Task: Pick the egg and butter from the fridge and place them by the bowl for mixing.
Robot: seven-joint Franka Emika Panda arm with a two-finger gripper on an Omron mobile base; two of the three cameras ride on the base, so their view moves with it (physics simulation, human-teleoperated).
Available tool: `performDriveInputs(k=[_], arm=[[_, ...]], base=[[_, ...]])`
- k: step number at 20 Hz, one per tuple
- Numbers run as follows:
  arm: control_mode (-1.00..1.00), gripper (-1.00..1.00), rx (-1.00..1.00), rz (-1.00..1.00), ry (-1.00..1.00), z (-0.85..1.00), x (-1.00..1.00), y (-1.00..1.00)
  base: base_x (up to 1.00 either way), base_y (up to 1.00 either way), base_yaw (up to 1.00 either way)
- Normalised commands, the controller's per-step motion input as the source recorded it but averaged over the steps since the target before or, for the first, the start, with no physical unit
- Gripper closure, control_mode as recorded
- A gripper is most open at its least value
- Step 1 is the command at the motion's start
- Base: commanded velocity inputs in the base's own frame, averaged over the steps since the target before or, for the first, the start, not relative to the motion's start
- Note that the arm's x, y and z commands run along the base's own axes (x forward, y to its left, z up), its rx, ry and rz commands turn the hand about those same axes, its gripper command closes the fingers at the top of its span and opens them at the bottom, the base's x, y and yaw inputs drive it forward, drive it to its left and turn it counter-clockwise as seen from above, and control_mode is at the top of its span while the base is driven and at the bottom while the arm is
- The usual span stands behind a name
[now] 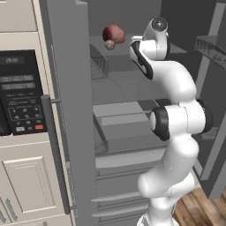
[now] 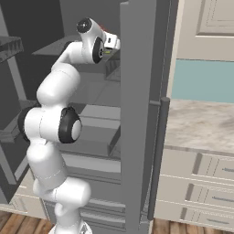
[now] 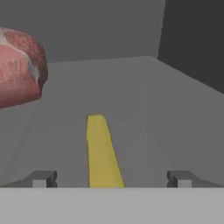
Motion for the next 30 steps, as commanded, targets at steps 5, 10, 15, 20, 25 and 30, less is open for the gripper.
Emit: performDriveInputs(k=[5, 10, 15, 20, 25, 30], arm=[[-1.0, -1.0, 0.0, 0.0, 0.05, 0.0, 0.69, 0.0], [-1.0, -1.0, 0.0, 0.02, 0.07, -0.02, 0.19, -0.01], [-1.0, -1.0, 0.0, 0.06, 0.1, -0.15, 0.0, 0.0], [-1.0, -1.0, 0.0, 0.06, 0.05, -0.49, 0.0, 0.0], [-1.0, -1.0, 0.0, 0.03, 0.0, -0.63, 0.0, 0.0], [-1.0, -1.0, 0.0, 0.0, -0.08, -0.65, 0.0, -0.02]], base=[[0.0, 0.0, 0.0], [0.0, 0.0, 0.0], [0.0, 0.0, 0.0], [0.0, 0.0, 0.0], [0.0, 0.0, 0.0], [0.0, 0.0, 0.0]])
